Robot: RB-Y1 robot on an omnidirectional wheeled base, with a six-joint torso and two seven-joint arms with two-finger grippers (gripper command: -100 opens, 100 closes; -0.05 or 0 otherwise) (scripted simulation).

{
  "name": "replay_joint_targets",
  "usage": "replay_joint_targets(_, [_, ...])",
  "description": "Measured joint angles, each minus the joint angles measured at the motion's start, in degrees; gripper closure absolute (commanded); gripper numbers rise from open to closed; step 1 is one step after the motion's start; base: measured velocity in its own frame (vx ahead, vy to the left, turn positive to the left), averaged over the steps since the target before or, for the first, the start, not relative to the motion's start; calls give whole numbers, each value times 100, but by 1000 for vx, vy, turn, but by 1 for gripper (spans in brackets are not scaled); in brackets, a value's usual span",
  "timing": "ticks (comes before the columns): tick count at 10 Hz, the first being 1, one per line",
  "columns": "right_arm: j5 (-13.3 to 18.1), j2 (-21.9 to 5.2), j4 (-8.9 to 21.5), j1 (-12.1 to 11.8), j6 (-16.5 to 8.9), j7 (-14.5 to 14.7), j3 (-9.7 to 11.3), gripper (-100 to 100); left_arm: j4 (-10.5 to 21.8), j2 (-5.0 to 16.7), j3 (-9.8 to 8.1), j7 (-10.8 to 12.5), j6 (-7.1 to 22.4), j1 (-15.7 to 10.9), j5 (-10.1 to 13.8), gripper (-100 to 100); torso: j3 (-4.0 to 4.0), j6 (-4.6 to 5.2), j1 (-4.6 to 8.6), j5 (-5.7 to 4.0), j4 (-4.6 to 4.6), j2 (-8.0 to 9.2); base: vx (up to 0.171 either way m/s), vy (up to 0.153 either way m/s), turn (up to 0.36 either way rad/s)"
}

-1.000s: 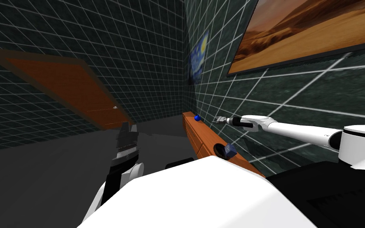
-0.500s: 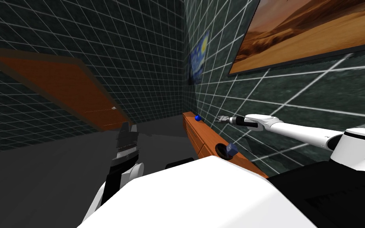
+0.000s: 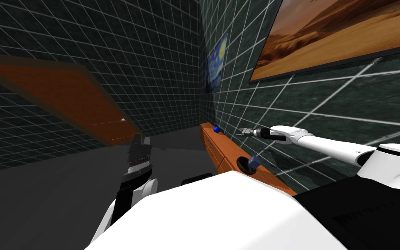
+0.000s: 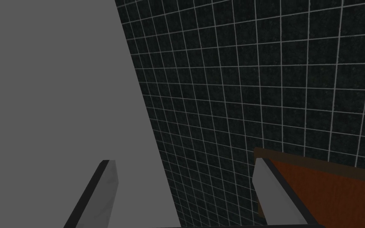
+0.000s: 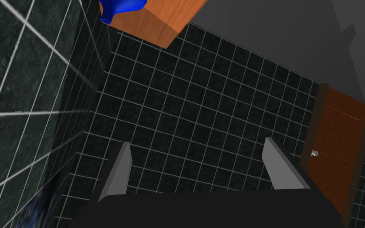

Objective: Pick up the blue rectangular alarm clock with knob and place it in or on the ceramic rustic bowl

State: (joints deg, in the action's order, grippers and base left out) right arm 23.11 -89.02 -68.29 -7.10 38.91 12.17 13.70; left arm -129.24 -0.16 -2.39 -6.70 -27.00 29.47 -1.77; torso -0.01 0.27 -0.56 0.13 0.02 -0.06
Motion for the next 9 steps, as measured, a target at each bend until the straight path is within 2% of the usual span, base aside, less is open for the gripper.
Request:
replay_joint_targets(1, [148, 41, 150, -34, 156, -147, -173, -100, 0, 0, 0, 0, 0, 0, 0, 0, 0, -1, 14, -2, 0, 1, 11, 15, 16])
replay_joint_targets(3, [522, 95, 437, 61, 455, -366, -197, -100, 0, 1, -1, 0, 0, -1, 0, 0, 7, 0, 41, -9, 2, 12, -3, -5, -1])
replay_joint_targets(5, [875, 78, 506, 66, 628, -402, -208, -100, 0, 1, -1, 0, 0, -1, 0, 0, 9, 0, 46, -11, 3, 16, -2, -4, -1])
replay_joint_targets(6, [1035, 69, 489, 20, 636, -394, -233, -100, 0, 1, -1, 0, 0, -1, 0, 0, 9, 0, 44, -11, 3, 15, 42, 85, -93])
replay_joint_targets(7, [1192, 216, 622, -57, 755, -513, -411, -100, 0, 0, -1, 0, 0, 0, 0, 0, 3, 4, 18, -8, 1, 6, 56, 131, -76])
replay_joint_targets(9, [1550, 351, 965, -43, 1076, -856, -712, -100, 0, 0, 0, 0, 0, 0, 0, 0, 1, -2, 10, -1, 0, 3, 16, 49, 5])
